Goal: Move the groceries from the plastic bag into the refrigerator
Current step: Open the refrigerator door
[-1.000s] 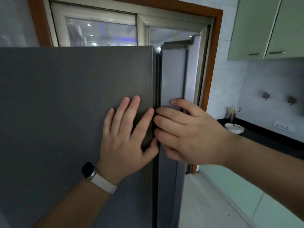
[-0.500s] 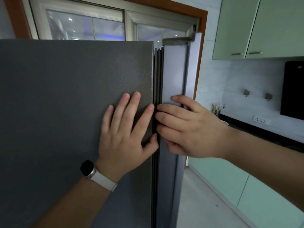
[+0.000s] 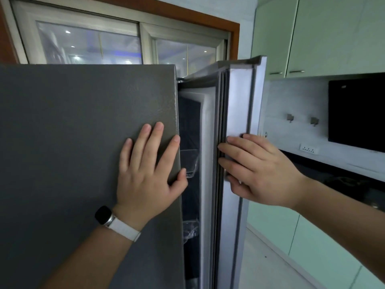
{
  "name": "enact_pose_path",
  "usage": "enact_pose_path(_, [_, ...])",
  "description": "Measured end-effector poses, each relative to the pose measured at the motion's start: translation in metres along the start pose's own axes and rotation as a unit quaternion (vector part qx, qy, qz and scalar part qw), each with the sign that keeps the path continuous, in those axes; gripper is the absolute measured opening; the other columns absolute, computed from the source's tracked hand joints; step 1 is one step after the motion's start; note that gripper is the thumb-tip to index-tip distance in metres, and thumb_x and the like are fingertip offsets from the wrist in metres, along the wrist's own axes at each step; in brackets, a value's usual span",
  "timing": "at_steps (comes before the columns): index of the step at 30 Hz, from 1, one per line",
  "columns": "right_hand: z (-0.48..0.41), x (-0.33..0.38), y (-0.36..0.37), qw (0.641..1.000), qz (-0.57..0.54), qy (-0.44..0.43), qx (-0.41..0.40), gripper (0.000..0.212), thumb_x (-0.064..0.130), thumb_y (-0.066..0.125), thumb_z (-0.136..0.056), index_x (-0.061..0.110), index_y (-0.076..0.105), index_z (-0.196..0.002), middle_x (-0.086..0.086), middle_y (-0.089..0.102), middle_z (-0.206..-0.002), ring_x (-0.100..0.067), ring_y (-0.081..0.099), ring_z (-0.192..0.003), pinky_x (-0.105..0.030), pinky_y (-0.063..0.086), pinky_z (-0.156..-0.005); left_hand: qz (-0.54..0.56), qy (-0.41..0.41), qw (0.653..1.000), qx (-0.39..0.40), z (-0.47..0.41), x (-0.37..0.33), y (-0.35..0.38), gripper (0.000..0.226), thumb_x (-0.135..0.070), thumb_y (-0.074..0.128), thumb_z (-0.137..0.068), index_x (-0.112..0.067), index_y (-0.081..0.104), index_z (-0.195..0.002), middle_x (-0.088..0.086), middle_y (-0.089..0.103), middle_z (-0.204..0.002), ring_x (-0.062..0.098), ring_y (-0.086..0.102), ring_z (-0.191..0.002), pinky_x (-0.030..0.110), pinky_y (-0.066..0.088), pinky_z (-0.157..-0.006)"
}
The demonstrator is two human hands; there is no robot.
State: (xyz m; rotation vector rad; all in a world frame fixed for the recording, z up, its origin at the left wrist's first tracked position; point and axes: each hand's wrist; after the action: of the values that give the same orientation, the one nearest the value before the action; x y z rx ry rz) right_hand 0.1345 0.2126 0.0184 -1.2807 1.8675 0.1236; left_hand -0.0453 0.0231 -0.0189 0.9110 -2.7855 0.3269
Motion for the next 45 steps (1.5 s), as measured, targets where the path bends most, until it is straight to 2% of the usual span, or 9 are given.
enact_pose_path(4, [0.003, 0.005, -0.002, 1.0, 0.011, 0.025, 0.004, 0.029, 0.023, 0.061, -0.087, 0.01, 0.071, -0.112, -0.01, 0.064, -0.13, -0.031, 0.058, -0.123, -0.043, 0.037, -0.112, 0.014, -0.006, 1.0, 0.018, -0.002, -0.005, -0.005, 0.057, -0.033, 0.064, -0.084, -0.013, 0.055, -0.136, 0.021, 0.044, -0.149, 0.037, 0.035, -0.141, 0.055, 0.021, -0.117])
enact_pose_path(8, [0.005, 0.008, 0.0, 0.999, 0.005, 0.043, -0.002, 0.029, 0.023, 0.06, -0.086, 0.01, 0.071, -0.11, -0.01, 0.064, -0.13, -0.032, 0.057, -0.123, -0.045, 0.038, -0.111, 0.066, 0.046, 0.996, 0.034, -0.009, -0.032, -0.014, 0.046, -0.023, 0.058, -0.084, -0.011, 0.065, -0.128, 0.019, 0.053, -0.142, 0.036, 0.048, -0.134, 0.055, 0.035, -0.11])
enact_pose_path(15, [0.012, 0.006, 0.004, 0.997, -0.004, 0.064, -0.032, 0.027, 0.025, 0.058, -0.088, 0.012, 0.072, -0.107, -0.007, 0.064, -0.13, -0.03, 0.057, -0.124, -0.043, 0.038, -0.111, 0.06, 0.036, 0.99, 0.121, -0.029, -0.068, -0.002, 0.047, -0.024, 0.059, -0.086, -0.009, 0.059, -0.13, 0.016, 0.056, -0.139, 0.035, 0.051, -0.131, 0.051, 0.034, -0.112])
enact_pose_path(20, [0.032, -0.007, 0.011, 0.996, -0.025, 0.073, -0.045, 0.028, 0.027, 0.057, -0.089, 0.012, 0.072, -0.109, -0.007, 0.062, -0.135, -0.029, 0.055, -0.128, -0.046, 0.037, -0.111, 0.108, 0.027, 0.987, 0.113, -0.03, -0.086, 0.013, 0.05, -0.025, 0.061, -0.088, -0.008, 0.051, -0.134, 0.019, 0.056, -0.137, 0.036, 0.053, -0.127, 0.049, 0.045, -0.102])
enact_pose_path(26, [0.066, -0.033, 0.024, 0.992, -0.046, 0.089, -0.074, 0.03, 0.027, 0.06, -0.086, 0.013, 0.072, -0.109, -0.007, 0.058, -0.139, -0.029, 0.053, -0.131, -0.049, 0.037, -0.111, 0.146, 0.034, 0.985, 0.088, -0.028, -0.115, 0.044, 0.051, -0.029, 0.056, -0.093, -0.008, 0.045, -0.138, 0.022, 0.05, -0.143, 0.035, 0.05, -0.13, 0.044, 0.04, -0.106])
enact_pose_path(30, [0.096, -0.061, 0.033, 0.988, -0.059, 0.106, -0.092, 0.03, 0.029, 0.063, -0.086, 0.012, 0.069, -0.11, -0.009, 0.057, -0.14, -0.031, 0.05, -0.132, -0.05, 0.034, -0.113, 0.11, 0.037, 0.988, 0.106, -0.03, -0.144, 0.068, 0.052, -0.036, 0.058, -0.091, -0.013, 0.056, -0.137, 0.017, 0.049, -0.146, 0.032, 0.048, -0.134, 0.051, 0.032, -0.112])
enact_pose_path(36, [0.145, -0.102, 0.049, 0.986, -0.071, 0.135, -0.071, 0.04, 0.03, 0.063, -0.086, 0.011, 0.056, -0.12, -0.012, 0.045, -0.147, -0.034, 0.044, -0.136, -0.052, 0.033, -0.114, 0.08, 0.064, 0.99, 0.097, -0.046, -0.19, 0.106, 0.048, -0.034, 0.06, -0.089, -0.017, 0.062, -0.133, 0.014, 0.054, -0.143, 0.031, 0.049, -0.132, 0.055, 0.039, -0.105])
enact_pose_path(40, [0.172, -0.128, 0.057, 0.983, -0.081, 0.155, -0.054, 0.046, 0.028, 0.062, -0.087, 0.009, 0.059, -0.129, -0.016, 0.047, -0.147, -0.036, 0.042, -0.138, -0.052, 0.033, -0.113, 0.068, 0.069, 0.991, 0.09, -0.058, -0.223, 0.125, 0.048, -0.028, 0.062, -0.086, -0.015, 0.064, -0.132, 0.01, 0.055, -0.143, 0.031, 0.053, -0.13, 0.055, 0.041, -0.103])
enact_pose_path(45, [0.2, -0.155, 0.071, 0.978, -0.098, 0.185, -0.022, 0.048, 0.026, 0.061, -0.086, 0.009, 0.06, -0.131, -0.019, 0.045, -0.149, -0.038, 0.038, -0.14, -0.052, 0.037, -0.11, 0.055, 0.078, 0.992, 0.083, -0.073, -0.255, 0.151, 0.047, -0.023, 0.061, -0.084, -0.012, 0.065, -0.13, 0.012, 0.055, -0.143, 0.033, 0.053, -0.129, 0.053, 0.042, -0.102])
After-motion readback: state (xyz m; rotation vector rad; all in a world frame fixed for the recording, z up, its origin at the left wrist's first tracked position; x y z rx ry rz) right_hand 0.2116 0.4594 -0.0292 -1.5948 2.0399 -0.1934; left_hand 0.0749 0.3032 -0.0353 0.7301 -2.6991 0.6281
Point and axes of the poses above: each hand's wrist, its own z-axis away from the middle knuckle, its own y-axis out of the palm, x = y × z
